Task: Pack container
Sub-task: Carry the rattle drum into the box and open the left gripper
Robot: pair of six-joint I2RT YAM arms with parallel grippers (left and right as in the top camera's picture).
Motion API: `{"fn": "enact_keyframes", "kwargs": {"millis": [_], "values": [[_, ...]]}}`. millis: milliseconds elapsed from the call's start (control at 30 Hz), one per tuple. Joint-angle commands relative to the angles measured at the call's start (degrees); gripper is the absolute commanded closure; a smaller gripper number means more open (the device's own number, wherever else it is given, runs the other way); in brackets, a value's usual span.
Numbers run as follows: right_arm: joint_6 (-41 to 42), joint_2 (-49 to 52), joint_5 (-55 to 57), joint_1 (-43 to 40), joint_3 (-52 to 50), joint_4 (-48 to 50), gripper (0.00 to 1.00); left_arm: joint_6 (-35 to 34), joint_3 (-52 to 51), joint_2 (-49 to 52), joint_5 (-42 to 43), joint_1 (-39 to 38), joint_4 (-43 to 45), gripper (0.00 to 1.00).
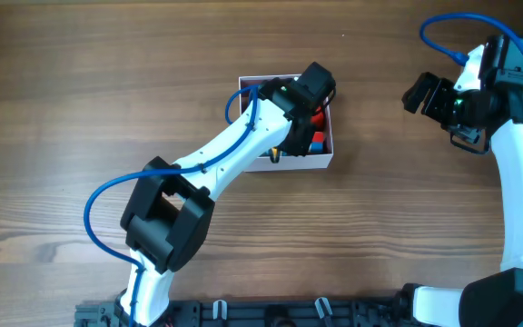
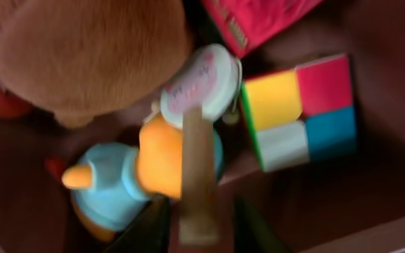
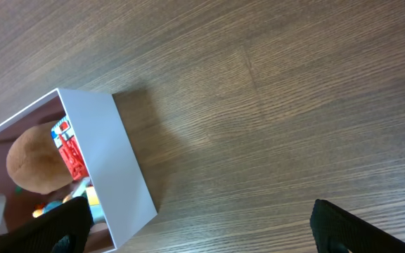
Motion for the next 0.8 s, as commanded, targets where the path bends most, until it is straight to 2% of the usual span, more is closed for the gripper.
{"fn": "enact_keyframes", "kwargs": {"millis": [0, 100, 200, 300, 367, 467, 500, 533, 600, 767], "values": [[0.4, 0.2, 0.5, -0.2, 0.4, 0.2, 0.00, -0.3, 2.3, -3.7, -1.0, 0.4, -3.7, 0.71], [0.4, 0.2, 0.5, -0.2, 0.4, 0.2, 0.00, -0.3, 7.0, -15.1, -1.2, 2.8, -7.6, 0.67], [0.4, 0.2, 0.5, -0.2, 0.4, 0.2, 0.00, -0.3, 7.0, -26.0, -1.2, 7.0, -9.1, 0.64], [0.4, 0.2, 0.5, -0.2, 0.4, 0.2, 0.00, -0.3, 7.0, -29.7, -1.1, 9.6, -11.4, 0.63], [0.4, 0.2, 0.5, -0.2, 0.4, 0.2, 0.00, -0.3, 5.7, -26.5, -0.2, 8.7, -11.2, 0.63], [0.4, 0.2, 0.5, -0.2, 0.4, 0.2, 0.00, -0.2, 4.9, -16.5, 2.0, 6.7, -7.0, 0.85], [0.4, 0.2, 0.5, -0.2, 0.4, 0.2, 0.00, -0.2, 4.9, -14.4, 3.3, 6.3, -5.4, 0.87], [0.4, 0.2, 0.5, -0.2, 0.4, 0.2, 0.00, 0.3, 4.9, -8.7, 6.4, 5.2, -1.0, 0.89], [0.4, 0.2, 0.5, -0.2, 0.4, 0.2, 0.00, 0.4, 4.9, -3.4, 7.5, 3.9, 1.4, 0.91], [0.4, 0.2, 0.5, -0.2, 0.4, 0.2, 0.00, 0.4, 4.8, 2.1, 7.5, 2.0, 2.9, 0.91]]}}
